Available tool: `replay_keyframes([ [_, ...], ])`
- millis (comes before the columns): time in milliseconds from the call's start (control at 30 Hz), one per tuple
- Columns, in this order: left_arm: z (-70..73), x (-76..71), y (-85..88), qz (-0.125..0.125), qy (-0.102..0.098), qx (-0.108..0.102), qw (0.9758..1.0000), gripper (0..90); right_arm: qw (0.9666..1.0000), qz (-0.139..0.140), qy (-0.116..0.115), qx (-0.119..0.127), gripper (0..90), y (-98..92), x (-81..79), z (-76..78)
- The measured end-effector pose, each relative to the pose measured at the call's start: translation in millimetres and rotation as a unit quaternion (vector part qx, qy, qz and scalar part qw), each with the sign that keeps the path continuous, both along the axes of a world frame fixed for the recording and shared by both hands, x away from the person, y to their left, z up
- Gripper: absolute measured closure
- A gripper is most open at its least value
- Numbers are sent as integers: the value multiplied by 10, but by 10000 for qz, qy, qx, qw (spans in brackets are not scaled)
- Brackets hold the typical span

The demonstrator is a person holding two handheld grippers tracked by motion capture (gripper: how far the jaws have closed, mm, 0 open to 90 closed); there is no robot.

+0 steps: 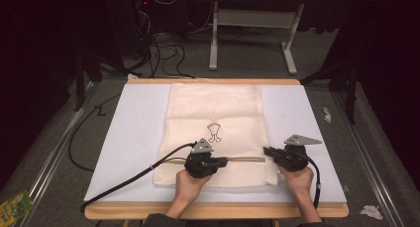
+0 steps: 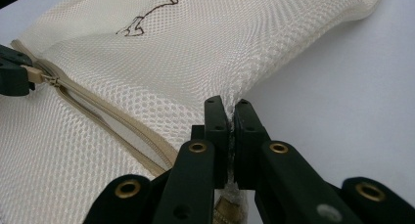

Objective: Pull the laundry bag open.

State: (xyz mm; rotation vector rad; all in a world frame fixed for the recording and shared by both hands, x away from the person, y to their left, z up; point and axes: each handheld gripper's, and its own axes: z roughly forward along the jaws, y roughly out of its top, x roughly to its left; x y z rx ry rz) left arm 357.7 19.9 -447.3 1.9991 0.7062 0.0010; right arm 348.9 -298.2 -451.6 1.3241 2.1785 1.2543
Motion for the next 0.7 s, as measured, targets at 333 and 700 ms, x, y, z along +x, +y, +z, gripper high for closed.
replay_keyframes([
  [333,4,-2,99,85,12,-64,9999,870,10000,-11,7,-28,882,5,5,-8],
  [700,1,-10,140,120,1,-118,9999,870,10000,8,9,-32,881,3,6,-15],
])
